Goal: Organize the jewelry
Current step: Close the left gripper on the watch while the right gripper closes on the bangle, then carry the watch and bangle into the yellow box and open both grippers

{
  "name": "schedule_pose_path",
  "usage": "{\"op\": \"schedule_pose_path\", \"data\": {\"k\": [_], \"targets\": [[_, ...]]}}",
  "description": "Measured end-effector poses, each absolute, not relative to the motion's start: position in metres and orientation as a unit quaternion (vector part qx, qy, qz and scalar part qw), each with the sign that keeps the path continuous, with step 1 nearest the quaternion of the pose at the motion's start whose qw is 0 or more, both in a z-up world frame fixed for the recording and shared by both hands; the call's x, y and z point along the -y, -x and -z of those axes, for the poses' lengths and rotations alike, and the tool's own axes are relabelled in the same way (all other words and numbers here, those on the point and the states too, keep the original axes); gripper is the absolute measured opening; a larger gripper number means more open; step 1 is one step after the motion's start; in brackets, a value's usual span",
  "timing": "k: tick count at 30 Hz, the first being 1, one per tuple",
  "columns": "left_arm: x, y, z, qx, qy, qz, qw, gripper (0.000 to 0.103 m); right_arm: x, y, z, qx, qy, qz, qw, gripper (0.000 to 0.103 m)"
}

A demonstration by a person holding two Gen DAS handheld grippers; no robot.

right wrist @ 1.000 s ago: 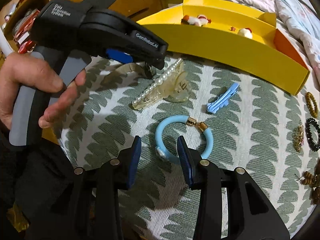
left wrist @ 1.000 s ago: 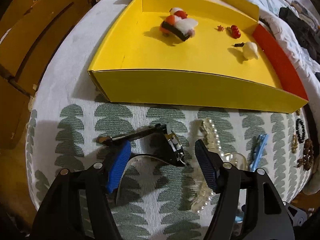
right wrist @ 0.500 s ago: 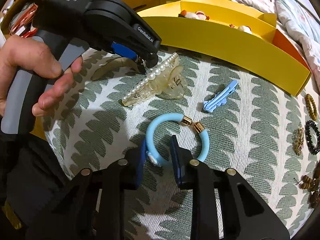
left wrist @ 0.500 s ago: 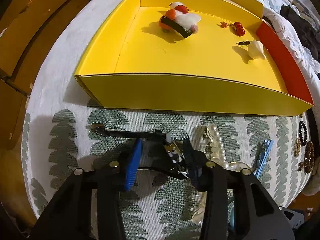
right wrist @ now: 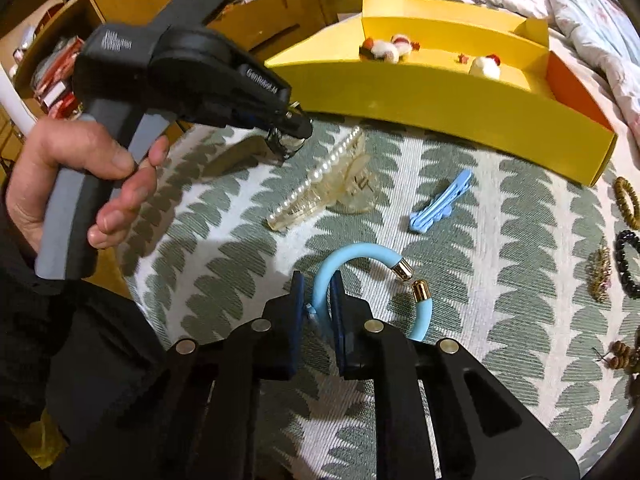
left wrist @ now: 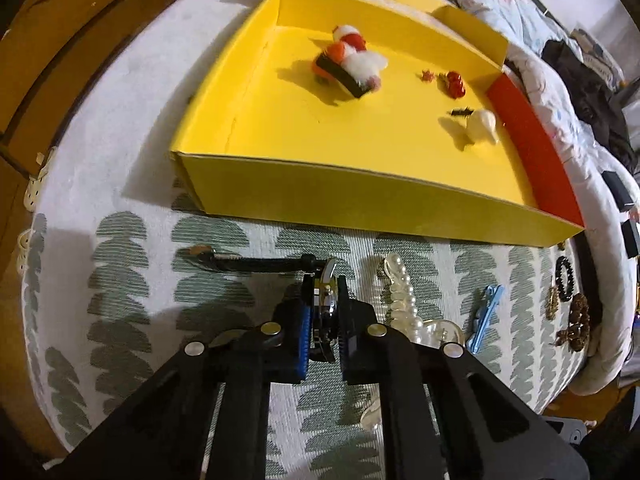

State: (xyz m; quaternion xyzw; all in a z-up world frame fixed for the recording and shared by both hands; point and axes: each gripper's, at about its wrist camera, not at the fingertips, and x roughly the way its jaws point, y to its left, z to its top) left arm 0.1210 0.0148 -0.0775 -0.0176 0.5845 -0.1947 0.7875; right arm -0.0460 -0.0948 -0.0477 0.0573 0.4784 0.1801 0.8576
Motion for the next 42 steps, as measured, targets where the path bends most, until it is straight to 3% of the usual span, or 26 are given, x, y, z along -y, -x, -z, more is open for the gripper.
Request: {"op": "schedule_pose_path", "data": {"k": [13,24,35,42], "targets": [[-0.032,-0.11,0.023,-0.518,0.043,0.199,0.831,0.01,0.122,0.041,-0.014,-0.426,-0.097,-0.187,0.88,0.014],[-0.002,-0.144,-0.023,-0.483,0.043,0.225,0.845,0.011,0.152,-0.04,-0.051,-0.398,-0.106,-0.173,0.895,0.014],[0.03,-0.196,-0.063,-0.449,0.054,0.243,0.858,0.011,0.175,-0.124,-0.045,-0.408,-0.117,-0.163,0.891,0.014],[0.048,-0.218,-0.038,-0.462,0.033,0.231,0.855,0.011,0.179,-0.146,-0.008,-0.439,-0.119,-0.155,0.877,0.014]]}}
